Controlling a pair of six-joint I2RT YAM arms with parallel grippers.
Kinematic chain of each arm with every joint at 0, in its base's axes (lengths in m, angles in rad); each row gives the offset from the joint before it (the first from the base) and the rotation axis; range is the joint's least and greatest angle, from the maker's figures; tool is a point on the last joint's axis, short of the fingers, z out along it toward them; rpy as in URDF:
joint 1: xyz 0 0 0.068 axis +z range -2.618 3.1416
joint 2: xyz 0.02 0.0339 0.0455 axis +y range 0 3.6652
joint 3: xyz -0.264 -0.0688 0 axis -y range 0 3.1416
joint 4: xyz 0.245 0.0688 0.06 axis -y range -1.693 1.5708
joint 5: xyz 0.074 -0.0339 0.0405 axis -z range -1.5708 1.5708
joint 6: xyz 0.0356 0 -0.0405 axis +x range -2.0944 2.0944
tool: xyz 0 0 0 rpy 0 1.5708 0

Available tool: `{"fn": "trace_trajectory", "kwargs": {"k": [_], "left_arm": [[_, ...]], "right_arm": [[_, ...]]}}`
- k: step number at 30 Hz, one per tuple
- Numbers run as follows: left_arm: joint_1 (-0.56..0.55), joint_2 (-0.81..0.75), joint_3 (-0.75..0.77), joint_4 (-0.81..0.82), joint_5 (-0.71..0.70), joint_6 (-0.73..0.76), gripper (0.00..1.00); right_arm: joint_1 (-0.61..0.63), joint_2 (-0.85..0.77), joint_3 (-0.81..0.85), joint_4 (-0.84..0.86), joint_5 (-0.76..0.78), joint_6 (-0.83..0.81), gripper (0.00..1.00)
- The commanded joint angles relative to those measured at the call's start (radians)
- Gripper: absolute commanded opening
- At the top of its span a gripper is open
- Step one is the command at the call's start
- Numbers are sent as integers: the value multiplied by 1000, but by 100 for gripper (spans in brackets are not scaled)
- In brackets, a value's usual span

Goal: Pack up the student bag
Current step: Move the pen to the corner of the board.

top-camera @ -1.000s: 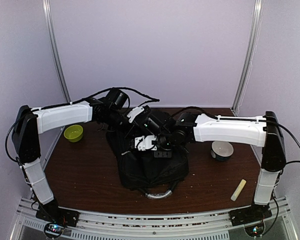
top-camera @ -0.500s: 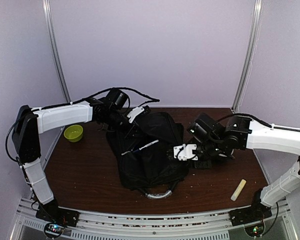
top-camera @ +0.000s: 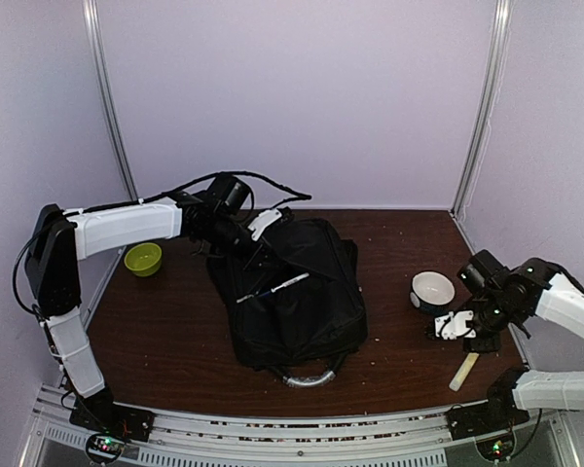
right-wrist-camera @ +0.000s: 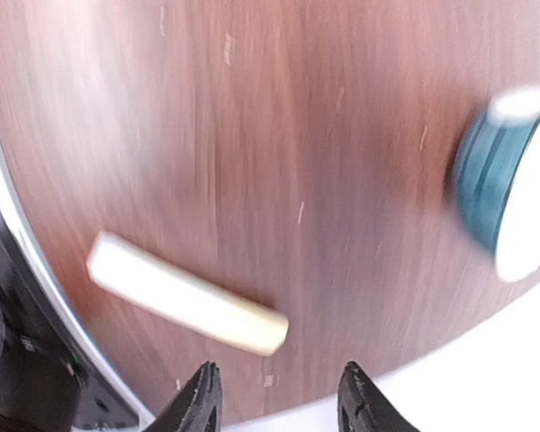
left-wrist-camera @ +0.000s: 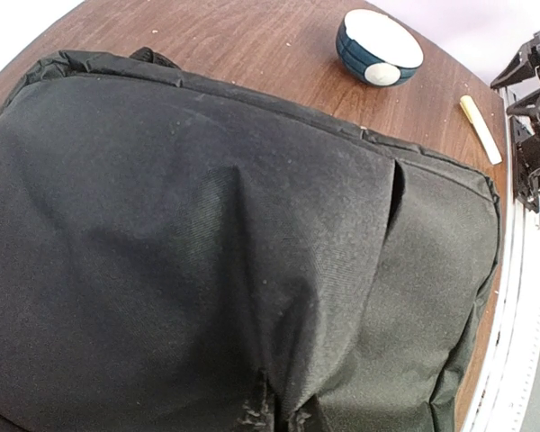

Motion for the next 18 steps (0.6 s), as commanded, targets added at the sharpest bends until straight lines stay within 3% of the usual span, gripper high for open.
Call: {"fn": "trace_trajectory", "kwargs": {"k": [1, 7, 18], "left_arm": [[-5, 13, 40, 39, 61, -11, 0], [-6, 16, 40, 39, 64, -13, 0], [-5, 11, 42, 39, 73, -13, 0]], "right_arm": [[-108, -105, -60, -76, 98, -197, 45], [-153, -101, -100, -54, 132, -277, 48], [-152, 141, -181, 146, 153, -357, 50]]}}
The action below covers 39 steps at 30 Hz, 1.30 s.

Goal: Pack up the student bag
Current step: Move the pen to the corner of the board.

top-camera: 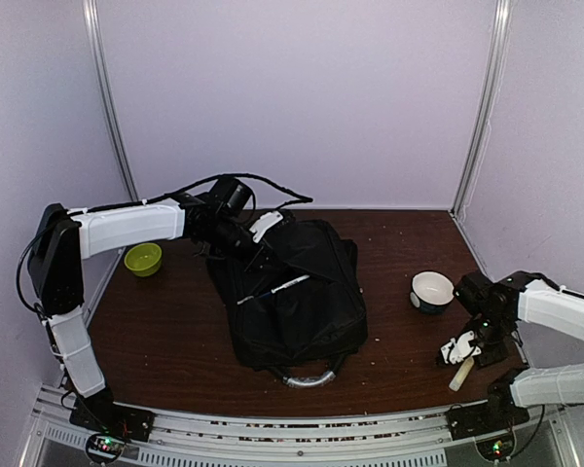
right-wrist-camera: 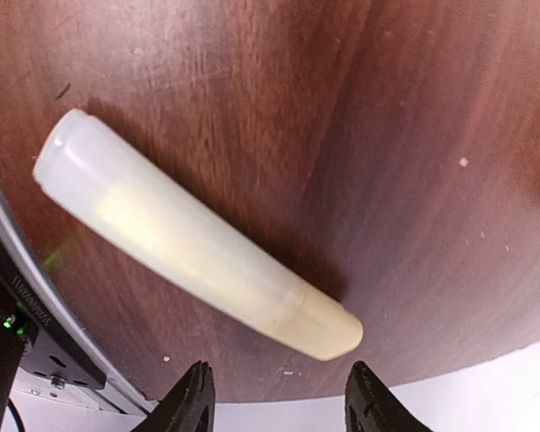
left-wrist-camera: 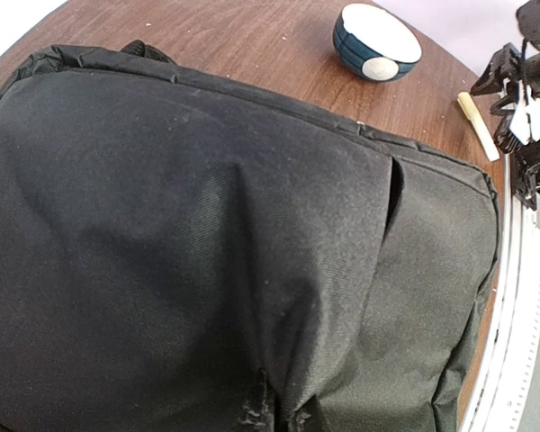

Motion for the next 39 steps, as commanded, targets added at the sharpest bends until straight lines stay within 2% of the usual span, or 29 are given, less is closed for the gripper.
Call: {"fn": "trace_trajectory", "kwargs": {"k": [1, 8, 13, 21, 28, 33, 39], "left_arm": [[-5, -7, 40, 40, 55, -15, 0], [-5, -13, 41, 40, 57, -12, 0], [-5, -10, 41, 40, 56, -11, 0], [-5, -10, 43, 34, 55, -10, 0], [-5, -9, 44, 34, 61, -11, 0], [-5, -15, 43, 34, 63, -13, 0], [-5, -22, 43, 34, 63, -13, 0]], "right_arm": [[-4, 52, -31, 101, 27, -56, 51], [-2, 143, -62, 168, 8, -55, 50], [25, 224, -45, 213, -40, 1, 46], [200, 334, 54, 267, -169, 227, 39], [376, 484, 215, 336, -177, 491, 35], [425, 588, 322, 302, -208, 604, 35], [426, 567, 312, 298, -222, 643, 40]]}}
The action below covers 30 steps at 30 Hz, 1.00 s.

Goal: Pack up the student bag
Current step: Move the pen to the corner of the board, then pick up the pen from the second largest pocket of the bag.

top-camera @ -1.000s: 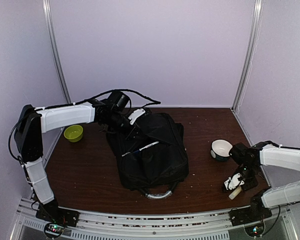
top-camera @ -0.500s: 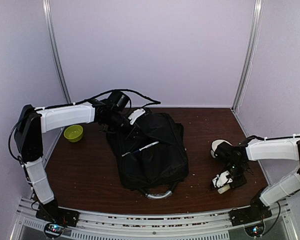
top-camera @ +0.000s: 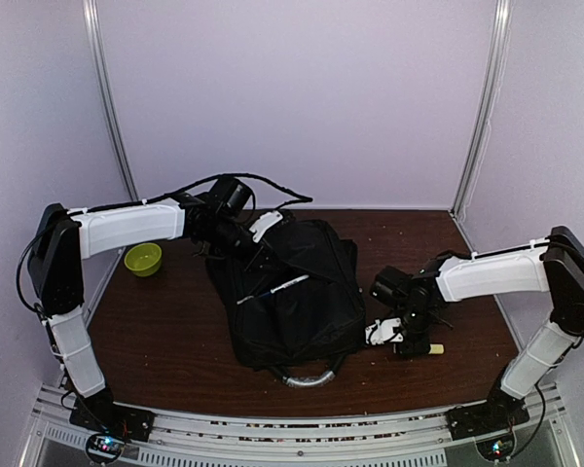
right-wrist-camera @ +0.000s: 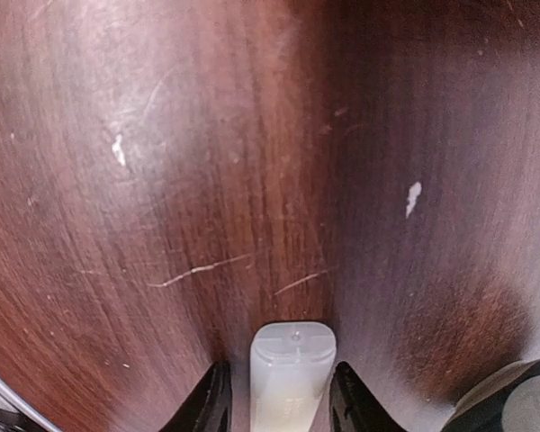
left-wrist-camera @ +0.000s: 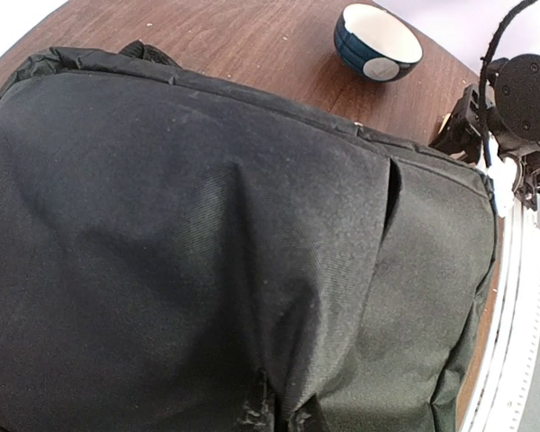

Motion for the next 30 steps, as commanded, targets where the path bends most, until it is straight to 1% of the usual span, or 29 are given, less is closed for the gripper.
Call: {"fn": "trace_trajectory", "kwargs": {"k": [1, 6, 16, 21, 27, 30], "left_arm": [[-5, -23, 41, 35, 63, -13, 0], [-6, -21, 41, 35, 66, -13, 0], [-5, -18, 42, 35, 68, -14, 0], [-6, -19, 41, 36, 70, -14, 0], [-5, -23, 41, 35, 70, -15, 0], [-5, -24, 42, 35, 71, -16, 0]], "right_arm": [[8, -24, -17, 39, -57, 92, 41], [-9, -108, -35, 19, -50, 93, 46], [-78, -130, -100, 35, 2, 45, 47], [-92, -111, -118, 55, 33, 36, 46], [-93, -98, -116, 54, 38, 47, 42], [-93, -100, -119, 53, 53, 50, 38]]}}
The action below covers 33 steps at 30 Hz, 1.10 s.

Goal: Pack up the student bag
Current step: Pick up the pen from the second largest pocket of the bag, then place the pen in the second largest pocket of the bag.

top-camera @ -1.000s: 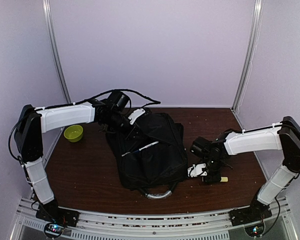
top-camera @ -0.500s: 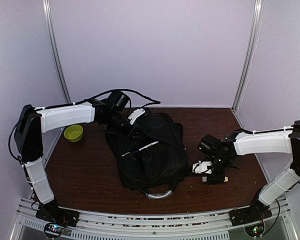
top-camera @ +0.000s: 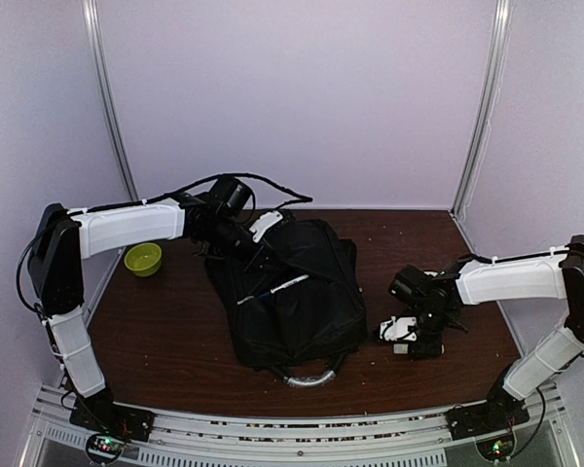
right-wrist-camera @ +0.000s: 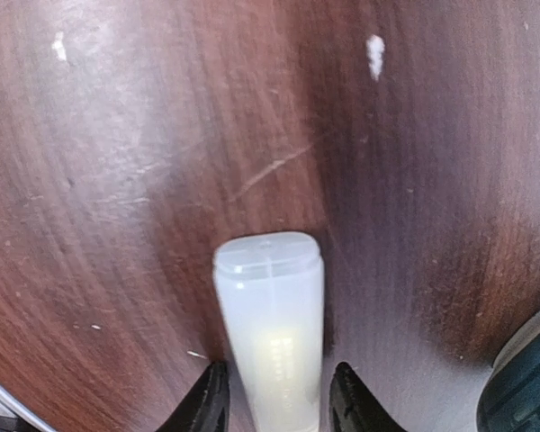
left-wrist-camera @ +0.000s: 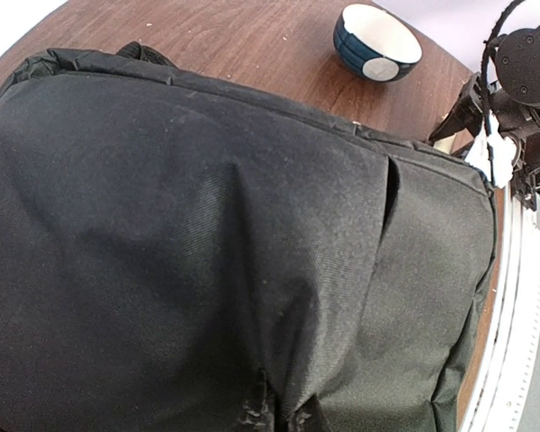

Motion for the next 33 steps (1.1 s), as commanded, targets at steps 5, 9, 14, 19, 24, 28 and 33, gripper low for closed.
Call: {"fn": "trace_trajectory", "kwargs": {"k": [5, 9, 14, 19, 24, 28, 33], "left_arm": [[-6, -28, 41, 35, 67, -15, 0], [-6, -27, 41, 35, 69, -14, 0], [-6, -25, 41, 35, 67, -13, 0], [-6, -20, 44, 35, 72, -16, 0], [-8, -15, 44, 40, 86, -26, 0], [-8, -15, 40, 40, 75, -20, 0], [-8, -10, 39, 42, 103, -19, 0]], "right_arm": [[-5, -17, -8, 30, 61, 33, 27], [16, -67, 39, -32, 35, 67, 24], [72, -140, 159, -138, -51, 85, 23], [106, -137, 345, -210, -145, 41, 23], [152, -42, 583, -256, -217, -63, 23], [253, 83, 758, -285, -183, -126, 23], [378, 219, 892, -274, -107, -221, 21]]}}
